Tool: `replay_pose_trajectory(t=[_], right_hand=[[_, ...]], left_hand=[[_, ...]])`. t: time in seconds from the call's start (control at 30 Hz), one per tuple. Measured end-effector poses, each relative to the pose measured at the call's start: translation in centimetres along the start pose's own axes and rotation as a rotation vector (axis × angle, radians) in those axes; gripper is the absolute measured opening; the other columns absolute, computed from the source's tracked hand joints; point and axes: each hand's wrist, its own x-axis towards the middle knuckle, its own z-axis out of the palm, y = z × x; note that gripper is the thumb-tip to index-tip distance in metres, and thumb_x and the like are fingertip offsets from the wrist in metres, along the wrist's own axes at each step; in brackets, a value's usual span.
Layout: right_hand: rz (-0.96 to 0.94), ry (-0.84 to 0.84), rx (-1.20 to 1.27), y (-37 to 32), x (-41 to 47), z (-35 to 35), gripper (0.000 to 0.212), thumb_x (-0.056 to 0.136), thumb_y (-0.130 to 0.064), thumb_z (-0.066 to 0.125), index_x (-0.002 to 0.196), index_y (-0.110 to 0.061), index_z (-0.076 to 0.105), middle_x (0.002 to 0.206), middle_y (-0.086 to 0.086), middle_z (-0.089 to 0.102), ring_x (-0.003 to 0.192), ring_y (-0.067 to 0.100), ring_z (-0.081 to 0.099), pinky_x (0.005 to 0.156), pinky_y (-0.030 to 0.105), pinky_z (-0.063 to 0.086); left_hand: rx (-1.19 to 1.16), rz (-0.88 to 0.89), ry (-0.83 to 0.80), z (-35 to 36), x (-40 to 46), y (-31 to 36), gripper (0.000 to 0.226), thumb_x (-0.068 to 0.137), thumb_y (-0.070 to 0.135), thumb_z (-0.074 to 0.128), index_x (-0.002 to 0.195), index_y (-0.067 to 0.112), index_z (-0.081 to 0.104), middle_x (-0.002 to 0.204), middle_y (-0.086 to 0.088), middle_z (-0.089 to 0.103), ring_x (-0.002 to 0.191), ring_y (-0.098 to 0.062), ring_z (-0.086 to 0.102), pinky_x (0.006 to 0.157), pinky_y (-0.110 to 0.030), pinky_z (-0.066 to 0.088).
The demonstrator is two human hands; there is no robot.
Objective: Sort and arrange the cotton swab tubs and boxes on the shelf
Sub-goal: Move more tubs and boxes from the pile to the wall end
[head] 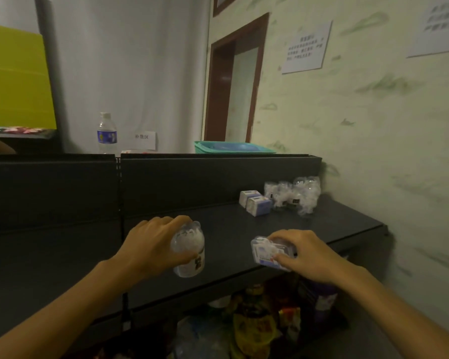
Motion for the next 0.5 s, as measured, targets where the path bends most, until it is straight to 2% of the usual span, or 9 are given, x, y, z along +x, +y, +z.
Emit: replay_pose_trajectory(t=[0.2,0.5], right_hand=[[-0.022,-0.04,0.023,2.9,5.8,2.0,0.045,0.084,-0.037,0.065,0.127,-0.035,0.054,0.127,-0.009,0.057,0.112,0.008,0.054,0.094,0.034,0.049],[-0.155,-0.077,-0.038,4.8,19.0,3.8,0.047,0.087,-0.03,0.064,0.131,-0.029,0.051,0.13,-0.002,0.056,0.113,0.012,0.054,0.091,0.03,0.049]], left_hand=[[-0.005,-0.004,-0.003,2.6,4.9,-1.2,0.07,0.076,0.067,0.057,0.135,0.038,0.032,0.126,0.011,0.053,0.109,-0.009,0.052,0.09,-0.027,0.045],[-0.036,-0.072,0.016,5.7,13.0,-5.8,0.072,0.078,0.059,0.06,0.139,0.037,0.028,0.132,0.008,0.049,0.117,-0.01,0.048,0.097,-0.03,0.043]])
